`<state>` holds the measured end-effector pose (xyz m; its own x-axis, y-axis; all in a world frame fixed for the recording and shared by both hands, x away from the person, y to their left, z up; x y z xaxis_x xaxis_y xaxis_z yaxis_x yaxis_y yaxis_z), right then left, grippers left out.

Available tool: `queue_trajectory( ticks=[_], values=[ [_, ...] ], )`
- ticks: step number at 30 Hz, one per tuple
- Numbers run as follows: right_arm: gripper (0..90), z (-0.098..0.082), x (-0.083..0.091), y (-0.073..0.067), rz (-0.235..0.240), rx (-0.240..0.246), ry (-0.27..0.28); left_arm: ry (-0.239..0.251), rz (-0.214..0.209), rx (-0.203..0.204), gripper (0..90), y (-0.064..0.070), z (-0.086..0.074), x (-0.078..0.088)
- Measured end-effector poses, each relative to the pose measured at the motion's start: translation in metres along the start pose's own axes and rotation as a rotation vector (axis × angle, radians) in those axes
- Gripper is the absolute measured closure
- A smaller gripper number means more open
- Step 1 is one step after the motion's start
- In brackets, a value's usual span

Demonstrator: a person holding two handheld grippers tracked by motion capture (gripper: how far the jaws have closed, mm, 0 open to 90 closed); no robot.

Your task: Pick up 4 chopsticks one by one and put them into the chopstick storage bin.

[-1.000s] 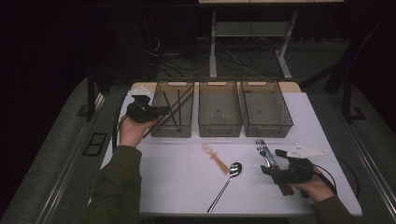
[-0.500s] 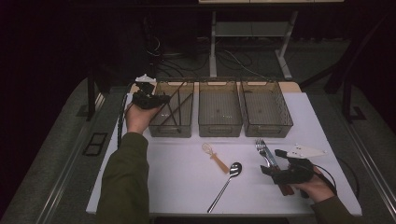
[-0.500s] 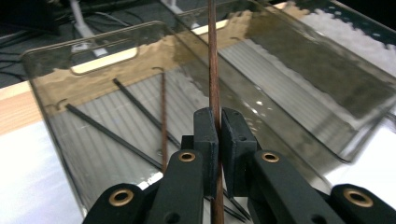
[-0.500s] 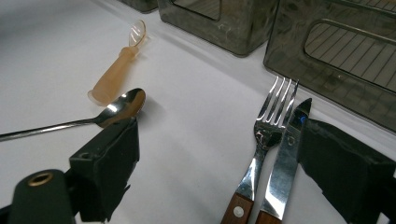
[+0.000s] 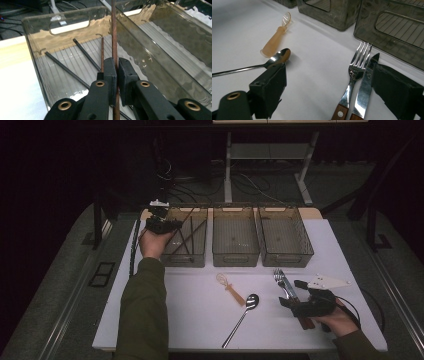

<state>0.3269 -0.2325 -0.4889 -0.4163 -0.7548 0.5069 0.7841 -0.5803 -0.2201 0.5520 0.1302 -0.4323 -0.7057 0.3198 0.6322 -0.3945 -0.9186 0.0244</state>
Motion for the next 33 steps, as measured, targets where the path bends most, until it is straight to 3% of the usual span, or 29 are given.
queue_trajectory(
  ticks=[2, 5, 7, 14, 20, 26, 33],
  values=[
    [13.3, 0.0, 0.0, 0.0, 0.0, 0.001, 0.0, -0.006, 0.006, 0.001, 71.3, 0.0, -0.002, -0.001],
    [13.3, 0.0, 0.0, -0.001, -0.001, 0.0, 0.001, -0.004, 0.01, 0.001, 63.3, 0.001, -0.003, -0.001],
    [13.3, 0.0, 0.001, -0.001, -0.002, 0.001, 0.0, -0.003, -0.004, 0.004, 60.9, 0.004, -0.003, 0.0],
    [13.3, 0.0, 0.0, -0.001, -0.002, 0.003, -0.003, 0.016, -0.045, -0.049, 50.1, 0.02, -0.003, 0.008],
    [13.3, 0.0, -0.001, -0.001, -0.002, 0.005, -0.005, 0.04, -0.066, -0.092, 44.5, 0.03, -0.01, 0.022],
    [13.6, -0.001, -0.001, -0.001, -0.004, 0.0, -0.007, 0.068, -0.099, -0.108, 37.3, 0.041, -0.018, 0.043],
    [13.7, -0.001, -0.001, -0.001, 0.004, -0.015, -0.014, 0.081, -0.128, -0.121, 31.9, 0.056, -0.041, 0.065]
  ],
)
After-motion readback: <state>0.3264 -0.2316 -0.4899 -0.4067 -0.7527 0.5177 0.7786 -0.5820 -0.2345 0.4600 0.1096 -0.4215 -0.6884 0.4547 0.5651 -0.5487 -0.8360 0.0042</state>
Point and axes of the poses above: each handheld gripper's, and its own axes: x roughly backward along the jaws, z roughly out of its top, y roughly to its right, the point moved 10 cm from there along -x, roughly forward along the jaws, and after that the axes turned 13 degrees about z, right-handed, at the moved point
